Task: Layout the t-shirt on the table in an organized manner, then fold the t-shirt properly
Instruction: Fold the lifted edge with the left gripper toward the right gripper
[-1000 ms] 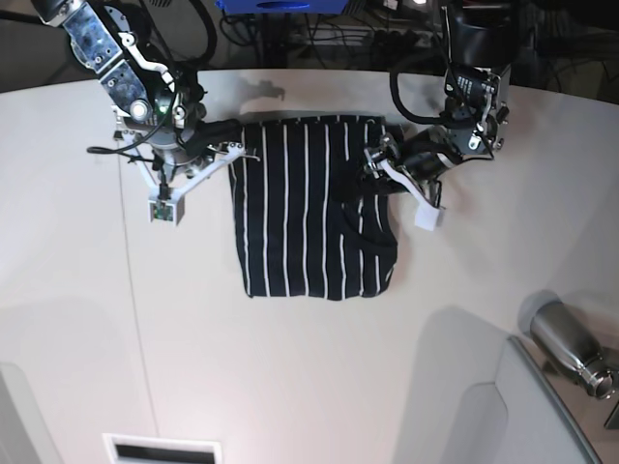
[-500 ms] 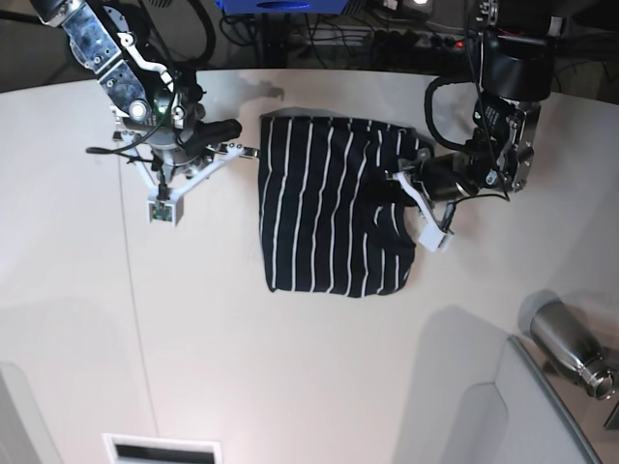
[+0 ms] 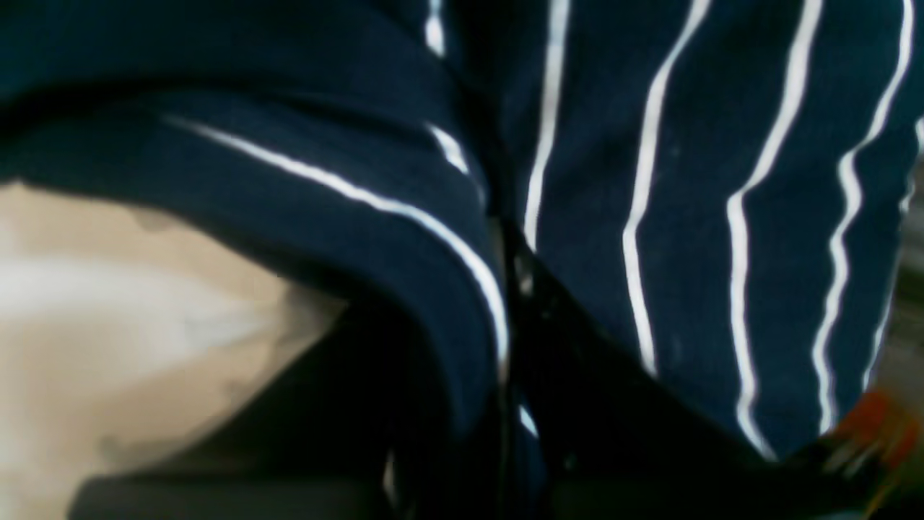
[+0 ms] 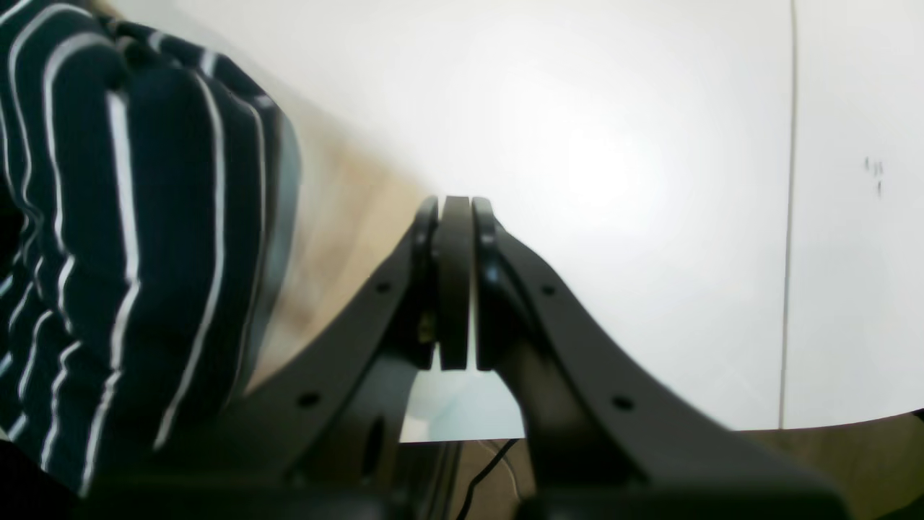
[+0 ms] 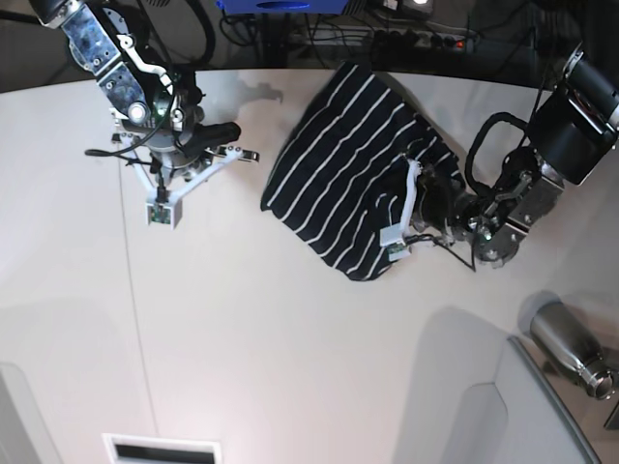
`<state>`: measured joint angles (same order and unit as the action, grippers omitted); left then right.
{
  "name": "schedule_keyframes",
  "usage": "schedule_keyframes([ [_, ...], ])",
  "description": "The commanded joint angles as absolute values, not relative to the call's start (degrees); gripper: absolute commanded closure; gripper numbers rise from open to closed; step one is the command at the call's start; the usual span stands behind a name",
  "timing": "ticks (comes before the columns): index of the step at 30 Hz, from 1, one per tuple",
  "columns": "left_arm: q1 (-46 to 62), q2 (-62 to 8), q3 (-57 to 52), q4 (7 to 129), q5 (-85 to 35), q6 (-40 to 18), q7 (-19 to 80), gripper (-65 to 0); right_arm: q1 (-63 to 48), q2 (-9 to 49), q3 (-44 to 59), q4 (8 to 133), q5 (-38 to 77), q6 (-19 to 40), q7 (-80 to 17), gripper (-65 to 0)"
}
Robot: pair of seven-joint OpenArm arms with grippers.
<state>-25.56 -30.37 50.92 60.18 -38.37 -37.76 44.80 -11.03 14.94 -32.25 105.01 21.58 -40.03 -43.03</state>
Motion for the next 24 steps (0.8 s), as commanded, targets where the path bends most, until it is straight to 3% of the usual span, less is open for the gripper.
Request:
schedule_keyframes([
  [1,-27.5,-30.5,52.2,60.7,-34.7,-38.0,45.2,0.0,-10.5,14.9,-32.0,106.2,21.1,-40.0,-42.1,-0.9],
  [10,-28.4,-18.4,50.4,59.7,2.2,-38.8,45.2,0.0,-10.5,14.8,-32.0,106.2,21.2,-40.0,-42.1,-0.9],
  [16,-28.8,-11.2,47.9,55.3,9.9,-40.0,45.1,0.0,-10.6,14.8,-31.9,106.2,21.2,-40.0,-42.1,-0.9],
  [24,-28.8,-8.3,48.0,53.9,10.9,-40.0,45.4,0.0,-10.8,14.8,-31.9,106.2,21.2,-40.0,-42.1,-0.9],
])
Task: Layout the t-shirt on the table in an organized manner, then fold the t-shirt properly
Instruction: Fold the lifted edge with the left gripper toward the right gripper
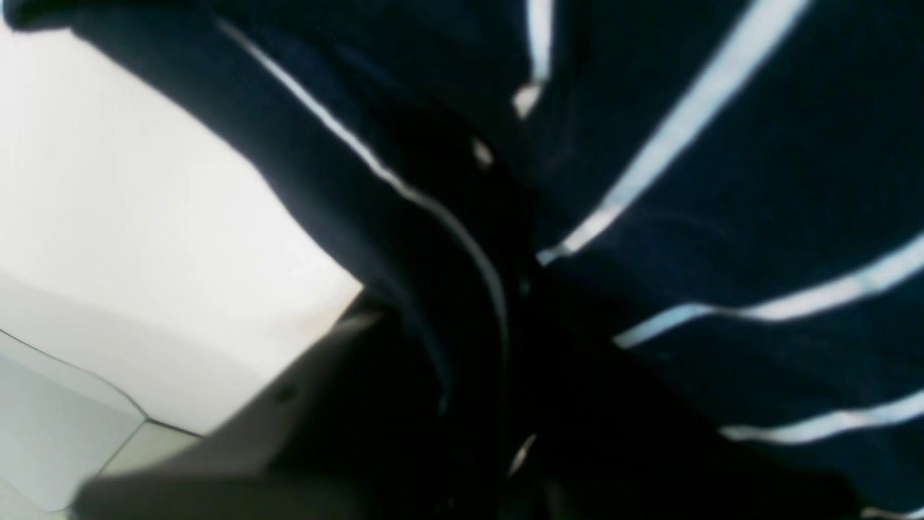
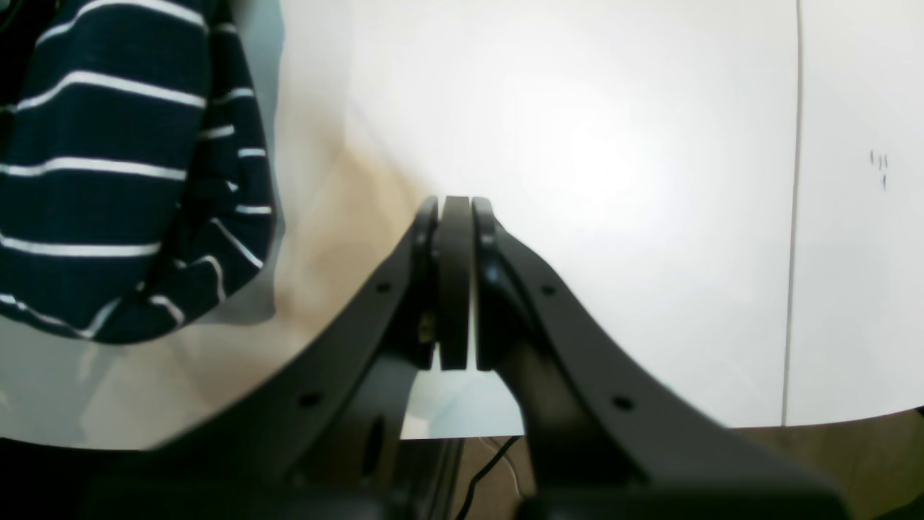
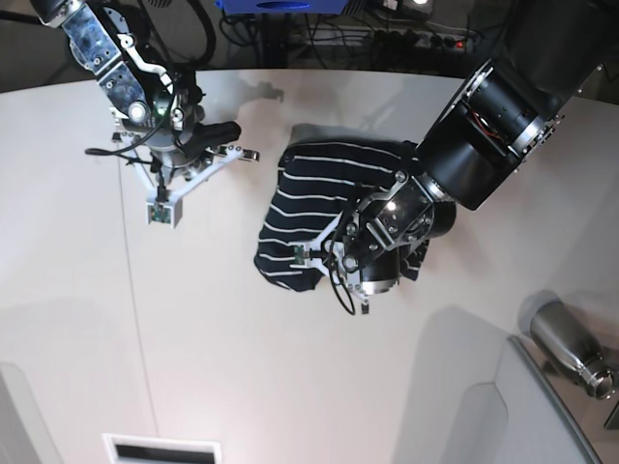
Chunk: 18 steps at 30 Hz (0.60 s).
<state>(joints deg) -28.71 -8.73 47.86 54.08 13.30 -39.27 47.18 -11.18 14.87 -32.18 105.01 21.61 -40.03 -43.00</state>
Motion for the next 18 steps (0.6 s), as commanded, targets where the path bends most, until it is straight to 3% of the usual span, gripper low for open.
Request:
schedule_keyframes([
  [1,-28.8,-8.3,48.0,53.9,10.9,-40.0,45.5,0.0,-10.8,14.8,-31.9,106.2,21.2,-40.0,-42.1,-0.9],
  [11,-27.4,-8.6,47.7,52.8,10.8,-40.0,45.6,0.0,-10.8,14.8,-31.9,106.4,21.2,-40.0,-42.1,-0.9],
  [18,-26.9,-4.3,40.2,49.5,10.9,-40.0,45.6,0.0,-10.8,15.1,-31.9,108.0,21.2,-40.0,-42.1,-0.9],
])
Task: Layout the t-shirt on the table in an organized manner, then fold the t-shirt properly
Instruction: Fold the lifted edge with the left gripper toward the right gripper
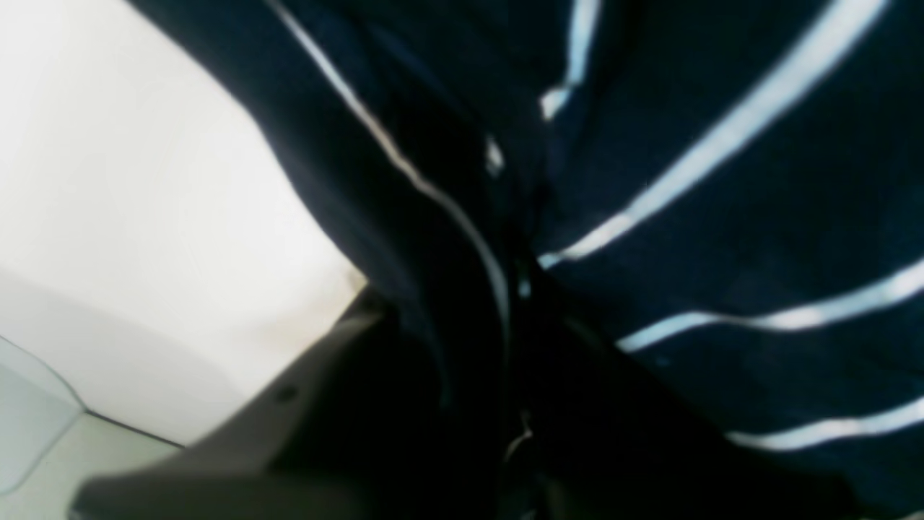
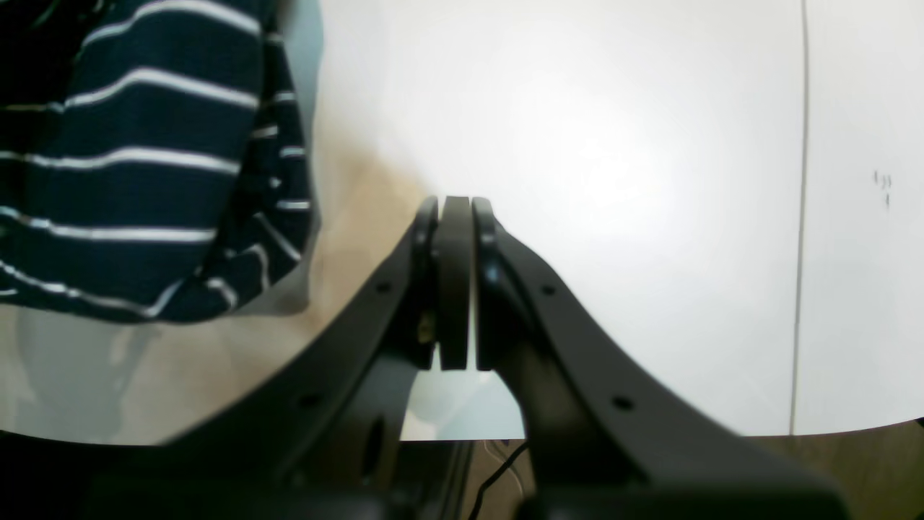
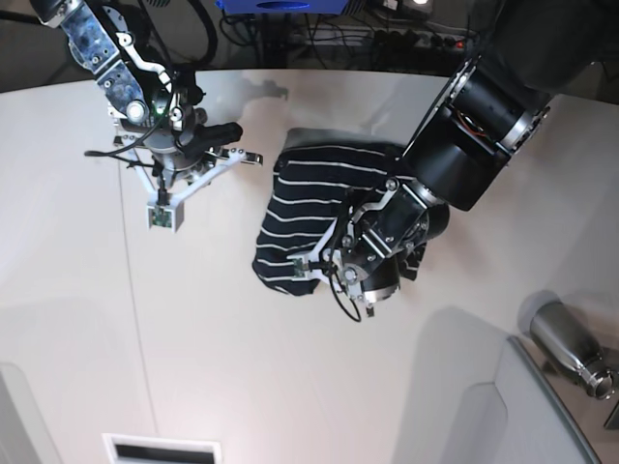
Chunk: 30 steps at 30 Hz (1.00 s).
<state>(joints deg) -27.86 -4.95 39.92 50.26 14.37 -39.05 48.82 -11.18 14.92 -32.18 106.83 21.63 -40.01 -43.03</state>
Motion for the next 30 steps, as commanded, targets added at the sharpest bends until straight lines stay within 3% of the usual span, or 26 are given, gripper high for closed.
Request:
schedule_keyframes([
  [1,-26.9,-3.5,40.0,49.1,11.0,-40.0,45.6,0.0,-10.8,15.1,-31.9,108.0,21.2,-40.0,-42.1,-0.9],
  [19,-25.6,5.4,39.2,45.2,10.9,-40.0,45.2,0.0,-13.1,15.3,-24.7,108.2,21.2,-40.0,-42.1,-0.9],
  [30,-27.1,5.8,35.1,43.2,10.9,-40.0,45.1,0.0,-13.0,15.3,-24.7,108.2,21.2,-40.0,-42.1,-0.9],
])
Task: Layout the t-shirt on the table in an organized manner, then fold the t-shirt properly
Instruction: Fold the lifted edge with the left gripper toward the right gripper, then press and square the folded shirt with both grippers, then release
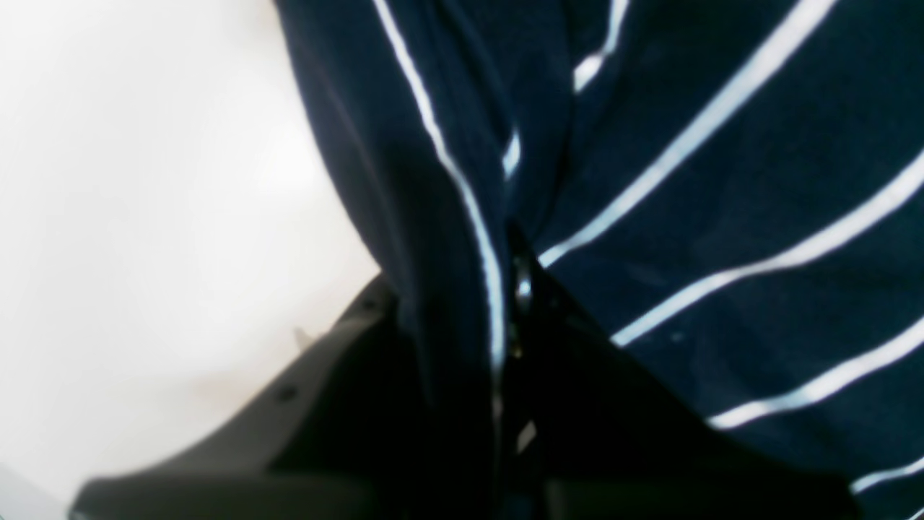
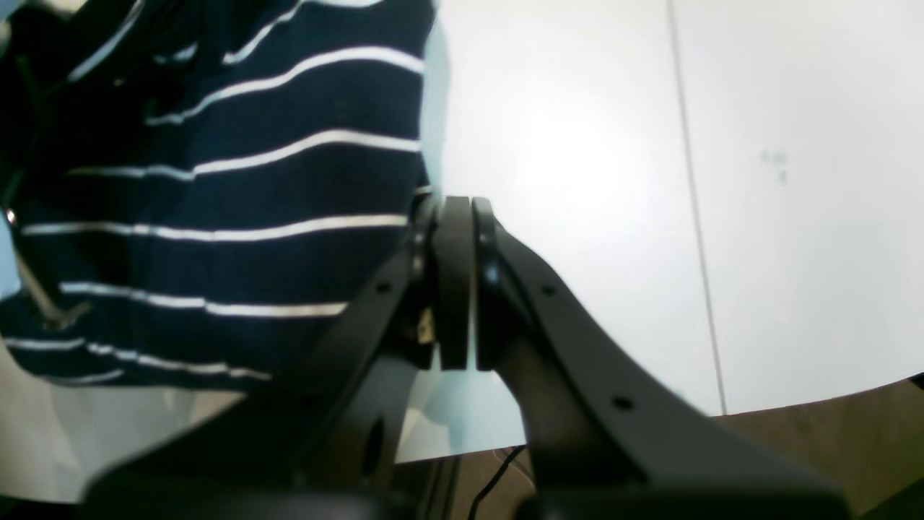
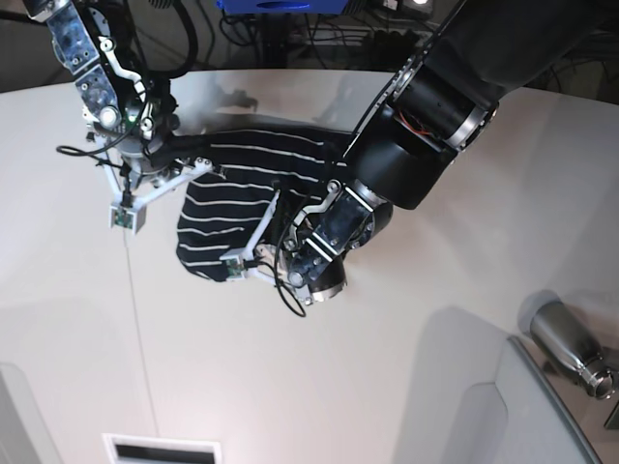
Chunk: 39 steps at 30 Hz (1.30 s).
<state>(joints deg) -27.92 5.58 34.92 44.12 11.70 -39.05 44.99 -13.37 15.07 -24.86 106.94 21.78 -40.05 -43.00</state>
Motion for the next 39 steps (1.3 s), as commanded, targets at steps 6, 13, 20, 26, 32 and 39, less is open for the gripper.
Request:
schedule_keyframes([
  [6,-27.1,5.8,35.4,43.2,11.1,-40.0,45.3,0.0,-12.9,15.3,-24.7,108.2,21.2,-40.0,-42.1,-0.9],
  [13,-28.2,5.8,35.5,43.6,11.0,-40.0,45.5,-2.1,-12.9,15.3,-24.7,108.2,21.2,-40.0,-42.1,-0.9],
  [20,-30.1,5.8,35.0,43.6,10.9,-40.0,45.5,-35.4,-12.9,15.3,-24.7,108.2,21.2,-40.0,-42.1,-0.9],
  [26,-31.9,5.8,34.9,45.1,10.9,-40.0,45.5,-50.7,-12.9,15.3,-24.7,108.2,21.2,-40.0,-42.1,-0.9],
  [32,-32.7,4.3,34.9,49.7,11.1,-40.0,45.7,-51.0,-12.9,15.0,-24.9,108.2,21.2,-40.0,-42.1,-0.9],
  [39,-34.3,0.7,34.9,58.6,10.9,-40.0,51.1,-50.7,-12.8,14.9,-25.0,108.2,21.2,-40.0,-42.1,-0.9],
])
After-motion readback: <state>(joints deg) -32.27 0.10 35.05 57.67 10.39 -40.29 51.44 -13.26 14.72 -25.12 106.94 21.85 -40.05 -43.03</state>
